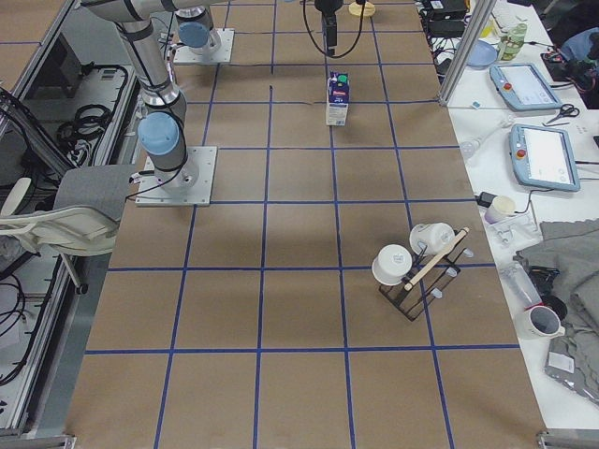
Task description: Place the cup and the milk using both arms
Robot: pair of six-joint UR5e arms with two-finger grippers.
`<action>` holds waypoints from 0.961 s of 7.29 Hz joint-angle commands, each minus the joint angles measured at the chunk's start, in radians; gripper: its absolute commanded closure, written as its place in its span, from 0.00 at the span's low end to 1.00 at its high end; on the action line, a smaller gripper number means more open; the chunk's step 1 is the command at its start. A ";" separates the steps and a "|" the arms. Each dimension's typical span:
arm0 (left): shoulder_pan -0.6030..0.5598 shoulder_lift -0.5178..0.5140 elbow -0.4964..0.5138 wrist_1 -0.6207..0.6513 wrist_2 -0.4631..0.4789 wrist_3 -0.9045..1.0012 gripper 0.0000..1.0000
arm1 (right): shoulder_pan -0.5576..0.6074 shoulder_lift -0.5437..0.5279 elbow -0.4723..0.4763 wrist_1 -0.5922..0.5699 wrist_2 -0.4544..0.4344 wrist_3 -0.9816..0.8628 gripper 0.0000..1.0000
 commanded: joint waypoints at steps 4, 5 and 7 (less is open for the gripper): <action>-0.001 0.002 0.000 0.000 -0.001 0.000 0.00 | -0.080 0.002 -0.037 0.056 -0.018 0.011 0.00; -0.001 0.001 0.000 0.000 -0.001 0.000 0.00 | -0.079 -0.006 -0.020 0.057 -0.018 0.011 0.00; -0.001 0.001 0.000 0.000 -0.003 0.000 0.00 | -0.079 -0.013 0.000 0.056 -0.013 0.011 0.00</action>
